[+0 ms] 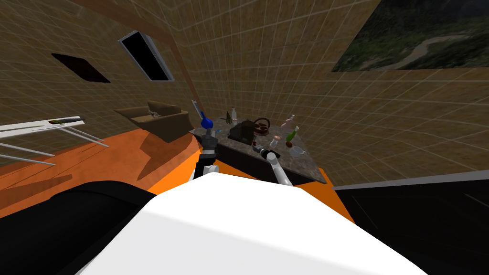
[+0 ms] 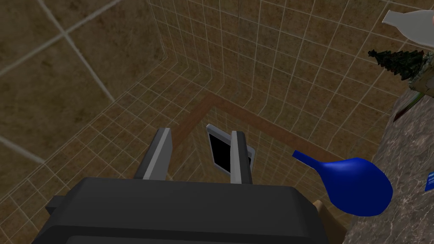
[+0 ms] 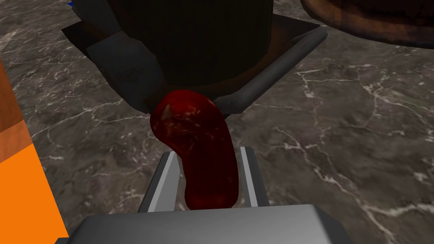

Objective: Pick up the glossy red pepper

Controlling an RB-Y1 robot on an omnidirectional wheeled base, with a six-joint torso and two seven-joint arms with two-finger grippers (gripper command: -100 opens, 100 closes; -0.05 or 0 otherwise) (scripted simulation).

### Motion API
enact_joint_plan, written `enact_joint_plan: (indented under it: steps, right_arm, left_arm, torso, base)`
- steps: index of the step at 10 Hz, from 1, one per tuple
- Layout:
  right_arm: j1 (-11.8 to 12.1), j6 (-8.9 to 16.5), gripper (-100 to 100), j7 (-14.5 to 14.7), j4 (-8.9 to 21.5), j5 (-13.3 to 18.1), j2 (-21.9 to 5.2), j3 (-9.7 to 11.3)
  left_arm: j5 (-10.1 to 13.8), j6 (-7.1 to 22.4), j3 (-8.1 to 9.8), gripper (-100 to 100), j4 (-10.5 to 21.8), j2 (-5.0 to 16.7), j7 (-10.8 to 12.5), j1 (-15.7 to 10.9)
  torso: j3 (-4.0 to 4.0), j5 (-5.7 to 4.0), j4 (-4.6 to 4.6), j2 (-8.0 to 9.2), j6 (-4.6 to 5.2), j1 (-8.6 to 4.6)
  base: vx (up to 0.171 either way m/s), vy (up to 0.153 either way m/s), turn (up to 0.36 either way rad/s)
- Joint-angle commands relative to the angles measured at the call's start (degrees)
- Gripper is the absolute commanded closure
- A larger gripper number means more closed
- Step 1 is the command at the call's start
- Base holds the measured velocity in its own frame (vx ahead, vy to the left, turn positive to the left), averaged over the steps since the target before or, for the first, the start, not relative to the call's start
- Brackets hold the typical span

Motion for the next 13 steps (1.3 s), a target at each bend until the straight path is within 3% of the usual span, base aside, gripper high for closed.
enact_joint_plan:
  steps: [1,2,3,5,6,7,8,10,11,13]
  right_arm:
    - [-0.1,-1.4,100,-2.9,-0.1,1.1,-0.4,0.8]
    - [-0.1,-1.4,100,-3.5,-0.1,1.1,-0.4,0.8]
    - [-0.2,-3.9,100,-5.7,-0.4,3.5,-1.5,2.5]
    - [-0.2,-3.9,100,-7.7,-0.4,3.5,-1.5,2.5]
    - [-0.2,-6.5,100,-9.9,-0.7,5.9,-2.5,4.2]
    - [-0.2,-6.5,100,-11.5,-0.7,5.9,-2.5,4.2]
    - [-0.3,-8.9,100,-13.3,-1.0,8.3,-3.5,6.0]
    - [-0.3,-9.0,100,-16.2,-1.0,8.3,-3.5,6.0]
    - [-0.3,-11.6,100,-17.9,-1.3,10.7,-4.5,7.7]
    - [-0.3,-11.6,100,-20.4,-1.3,10.7,-4.5,7.7]
  left_arm:
    - [0.0,0.0,0.00,0,0.0,0.0,0.0,0.0]
    - [0.0,0.0,0.00,0,0.0,0.0,0.0,0.0]
    - [0.0,0.0,0.00,0,0.0,0.0,0.0,0.0]
    - [0.0,0.0,0.00,0,0.0,0.0,0.0,0.0]
    - [0.0,0.0,0.00,0,0.0,0.0,0.0,0.0]
    - [0.0,0.0,0.00,0,0.0,0.0,0.0,0.0]
    - [0.0,0.0,0.00,0,0.0,0.0,0.0,0.0]
    - [0.0,0.0,0.00,0,0.0,0.0,0.0,0.0]
    - [0.0,0.0,0.00,0,0.0,0.0,0.0,0.0]
    - [0.0,0.0,0.00,0,0.0,0.0,0.0,0.0]
  torso:
    - [0.00,0.00,0.00,0.00,0.00,0.00]
    - [0.00,-0.01,-0.01,0.00,0.01,-0.03]
    - [-0.03,-0.02,-0.02,-0.04,0.04,-0.02]
    - [-0.02,-0.02,-0.01,-0.02,0.03,-0.04]
    - [-0.04,-0.02,-0.02,-0.06,0.05,0.01]
    - [-0.02,-0.03,-0.02,-0.03,-0.01,-0.03]
    - [-0.01,-0.03,0.00,-0.01,0.03,-0.04]
    - [0.03,-0.02,0.02,0.04,0.04,-0.06]
    - [-0.01,-0.02,0.00,-0.03,0.06,0.00]
    - [0.00,-0.02,0.01,-0.01,0.03,-0.03]
  base:
    - [-0.029,-0.050,0.116]
    - [-0.014,-0.035,0.020]
    - [-0.027,-0.047,0.163]
    - [-0.018,-0.037,0.049]
    - [-0.028,-0.043,0.154]
    - [-0.029,-0.050,0.116]
    - [-0.047,-0.052,0.162]
    - [-0.023,-0.040,0.046]
    - [-0.022,-0.043,0.156]
    - [-0.021,-0.038,0.056]
